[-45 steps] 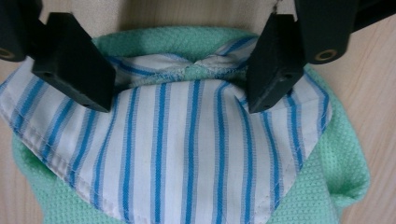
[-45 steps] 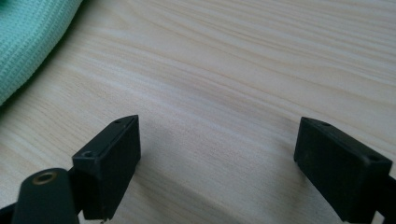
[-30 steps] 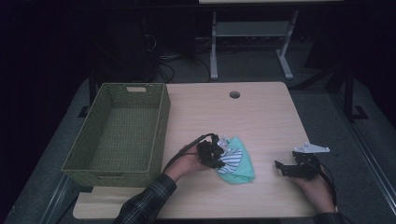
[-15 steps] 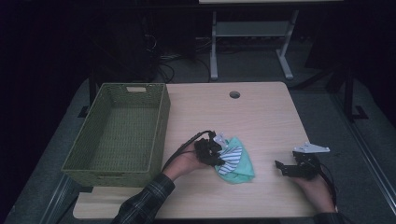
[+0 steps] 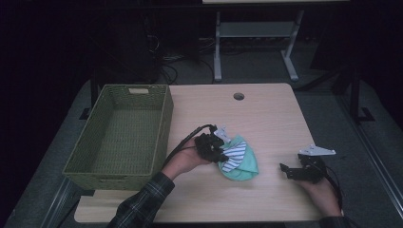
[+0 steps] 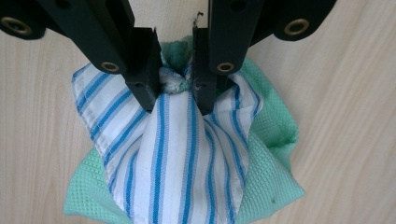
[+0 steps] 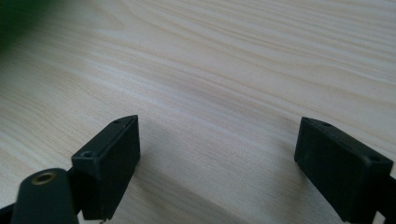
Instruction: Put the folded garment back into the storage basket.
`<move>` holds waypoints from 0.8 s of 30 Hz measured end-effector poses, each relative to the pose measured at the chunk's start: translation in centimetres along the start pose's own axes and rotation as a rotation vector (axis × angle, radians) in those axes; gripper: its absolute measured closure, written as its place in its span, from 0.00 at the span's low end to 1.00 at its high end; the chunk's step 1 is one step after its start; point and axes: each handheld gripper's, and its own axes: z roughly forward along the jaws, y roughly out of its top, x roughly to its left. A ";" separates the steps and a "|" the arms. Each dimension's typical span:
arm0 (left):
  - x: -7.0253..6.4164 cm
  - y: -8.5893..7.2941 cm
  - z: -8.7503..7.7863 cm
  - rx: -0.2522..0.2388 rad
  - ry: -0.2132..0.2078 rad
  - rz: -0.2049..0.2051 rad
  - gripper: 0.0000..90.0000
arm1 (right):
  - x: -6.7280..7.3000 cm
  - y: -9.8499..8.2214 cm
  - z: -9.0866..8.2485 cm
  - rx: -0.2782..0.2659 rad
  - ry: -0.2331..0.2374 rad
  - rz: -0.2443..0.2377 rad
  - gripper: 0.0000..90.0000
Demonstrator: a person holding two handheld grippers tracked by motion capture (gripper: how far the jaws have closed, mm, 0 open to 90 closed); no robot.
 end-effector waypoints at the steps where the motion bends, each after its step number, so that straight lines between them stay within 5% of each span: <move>1: 0.0 0.1 -0.2 0.000 0.000 0.000 0.84 | 0.0 0.0 0.0 0.000 0.000 0.000 0.16; 24: 1.2 1.0 -5.9 -0.032 0.021 -0.045 0.83 | 0.0 0.0 0.0 0.000 0.000 -0.001 0.16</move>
